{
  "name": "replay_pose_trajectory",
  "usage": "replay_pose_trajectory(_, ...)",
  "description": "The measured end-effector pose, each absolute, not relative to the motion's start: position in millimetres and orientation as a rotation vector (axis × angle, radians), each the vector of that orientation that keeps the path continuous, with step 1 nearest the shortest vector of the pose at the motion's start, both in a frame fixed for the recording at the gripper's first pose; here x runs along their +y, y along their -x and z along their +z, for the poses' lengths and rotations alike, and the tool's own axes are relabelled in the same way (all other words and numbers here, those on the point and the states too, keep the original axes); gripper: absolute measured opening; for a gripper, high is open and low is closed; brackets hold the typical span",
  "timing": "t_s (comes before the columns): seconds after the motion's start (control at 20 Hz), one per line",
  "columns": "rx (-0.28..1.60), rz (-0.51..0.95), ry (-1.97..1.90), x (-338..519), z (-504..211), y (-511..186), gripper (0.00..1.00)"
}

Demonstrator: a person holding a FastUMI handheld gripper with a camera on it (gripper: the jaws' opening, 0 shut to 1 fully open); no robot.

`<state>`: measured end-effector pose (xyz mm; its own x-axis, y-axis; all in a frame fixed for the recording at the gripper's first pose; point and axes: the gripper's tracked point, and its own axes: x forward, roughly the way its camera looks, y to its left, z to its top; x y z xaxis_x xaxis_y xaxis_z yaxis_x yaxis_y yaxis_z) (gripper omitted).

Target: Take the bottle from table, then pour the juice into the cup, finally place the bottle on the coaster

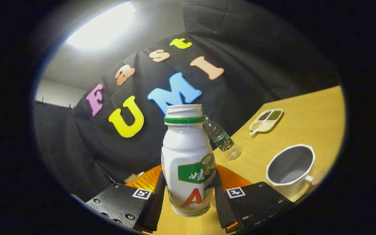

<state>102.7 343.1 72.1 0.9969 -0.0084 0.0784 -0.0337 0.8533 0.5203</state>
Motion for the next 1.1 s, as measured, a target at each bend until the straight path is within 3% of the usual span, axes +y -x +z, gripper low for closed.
replay_pose_trajectory(0.55,0.008,-0.059,0.028,357,51,-152,0.68)
replay_pose_trajectory(1.1,0.072,-0.058,0.032,358,12,-180,0.69)
